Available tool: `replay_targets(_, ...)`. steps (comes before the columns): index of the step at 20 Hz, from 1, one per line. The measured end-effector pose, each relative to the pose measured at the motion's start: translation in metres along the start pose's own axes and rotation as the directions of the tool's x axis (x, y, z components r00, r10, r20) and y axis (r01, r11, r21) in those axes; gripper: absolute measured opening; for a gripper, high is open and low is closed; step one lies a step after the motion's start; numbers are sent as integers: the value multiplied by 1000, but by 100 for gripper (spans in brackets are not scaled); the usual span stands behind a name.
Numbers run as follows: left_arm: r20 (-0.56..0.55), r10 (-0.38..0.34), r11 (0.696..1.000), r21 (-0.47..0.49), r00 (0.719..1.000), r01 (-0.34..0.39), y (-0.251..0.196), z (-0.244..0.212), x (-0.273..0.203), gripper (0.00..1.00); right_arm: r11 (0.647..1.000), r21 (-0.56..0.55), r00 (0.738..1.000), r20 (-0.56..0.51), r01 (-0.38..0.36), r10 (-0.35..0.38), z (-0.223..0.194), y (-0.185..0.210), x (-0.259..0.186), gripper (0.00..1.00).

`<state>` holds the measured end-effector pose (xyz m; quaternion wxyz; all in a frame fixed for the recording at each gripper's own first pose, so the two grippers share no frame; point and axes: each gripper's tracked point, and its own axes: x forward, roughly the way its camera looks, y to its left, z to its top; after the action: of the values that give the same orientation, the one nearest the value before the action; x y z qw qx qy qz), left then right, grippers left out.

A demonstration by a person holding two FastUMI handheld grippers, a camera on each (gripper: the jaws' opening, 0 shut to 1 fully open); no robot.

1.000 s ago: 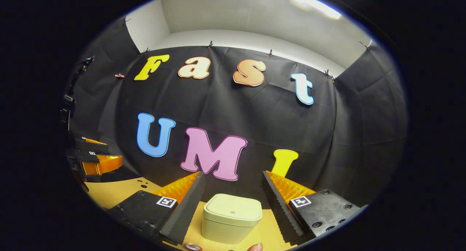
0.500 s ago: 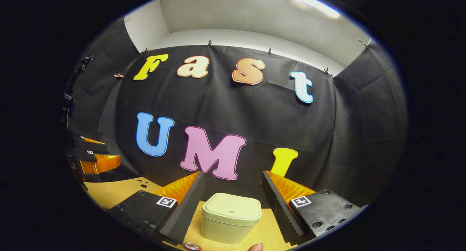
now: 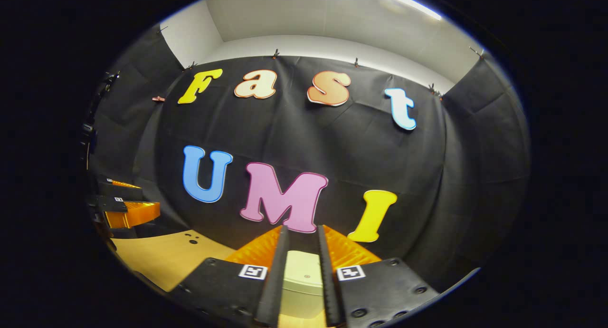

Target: Press the lid of the desktop garbage bin to open it, pick up the crumpled paper on the desktop and throw it into the bin, then pick up the pop can on the desktop and drop it into the bin, and finally close the garbage bin lid.

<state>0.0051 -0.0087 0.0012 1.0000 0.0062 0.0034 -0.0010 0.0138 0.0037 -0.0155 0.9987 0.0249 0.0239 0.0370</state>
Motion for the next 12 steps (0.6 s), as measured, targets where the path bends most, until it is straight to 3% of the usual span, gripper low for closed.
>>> replay_targets(3,-2,6,1000,1,1000,-6,0,-2,3,95,1000,25,1000,-14,-15,15,-2,-4,6,5)
replay_targets(9,-18,35,999,-2,999,-35,4,-6,14,95,999,-39,996,-83,-31,28,-33,-16,47,2)
replay_targets(12,-29,49,999,-6,998,-49,3,-9,21,95,999,-33,993,-116,-36,32,-57,-23,75,5)
